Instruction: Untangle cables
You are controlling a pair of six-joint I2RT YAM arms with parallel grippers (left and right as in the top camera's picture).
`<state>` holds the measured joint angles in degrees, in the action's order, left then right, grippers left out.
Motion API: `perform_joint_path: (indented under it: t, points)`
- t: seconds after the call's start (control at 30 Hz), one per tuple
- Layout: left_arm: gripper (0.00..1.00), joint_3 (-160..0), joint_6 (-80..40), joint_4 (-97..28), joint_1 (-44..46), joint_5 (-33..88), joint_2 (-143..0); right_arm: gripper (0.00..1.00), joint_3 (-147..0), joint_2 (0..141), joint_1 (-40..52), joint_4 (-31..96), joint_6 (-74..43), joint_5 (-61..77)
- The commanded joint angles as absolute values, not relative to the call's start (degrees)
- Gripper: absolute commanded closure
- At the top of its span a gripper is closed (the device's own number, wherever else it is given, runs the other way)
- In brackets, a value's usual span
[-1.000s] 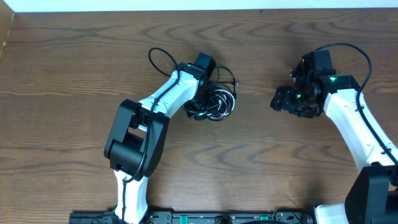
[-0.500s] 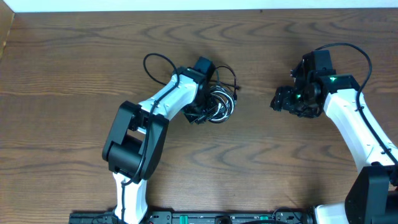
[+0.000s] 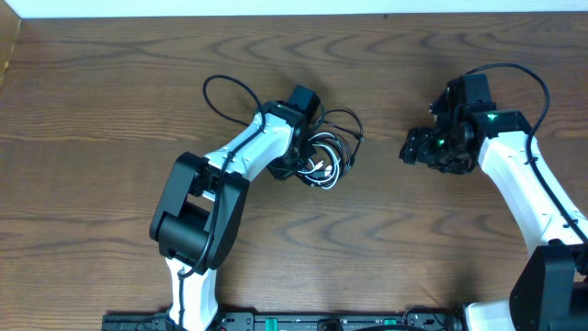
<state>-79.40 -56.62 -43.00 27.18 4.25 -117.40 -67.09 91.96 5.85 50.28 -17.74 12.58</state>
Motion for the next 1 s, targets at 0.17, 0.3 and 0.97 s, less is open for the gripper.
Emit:
perform_joint_path:
  t: [0.17, 0.3, 0.97]
  points:
    - [0.93, -80.9, -24.5, -40.8, 26.7, 6.5, -107.6, 0.33, -67.8, 91.4, 6.9, 45.2, -7.8, 30.0]
    - [0.93, -80.9, -22.1, -39.9, 26.7, 8.6, -99.6, 0.37, -67.8, 91.4, 8.2, 41.5, -8.0, 36.2]
    - [0.92, -80.9, -24.3, -43.4, 26.5, 8.4, -94.2, 0.50, -67.8, 104.8, 21.1, 31.9, -23.4, 24.1]
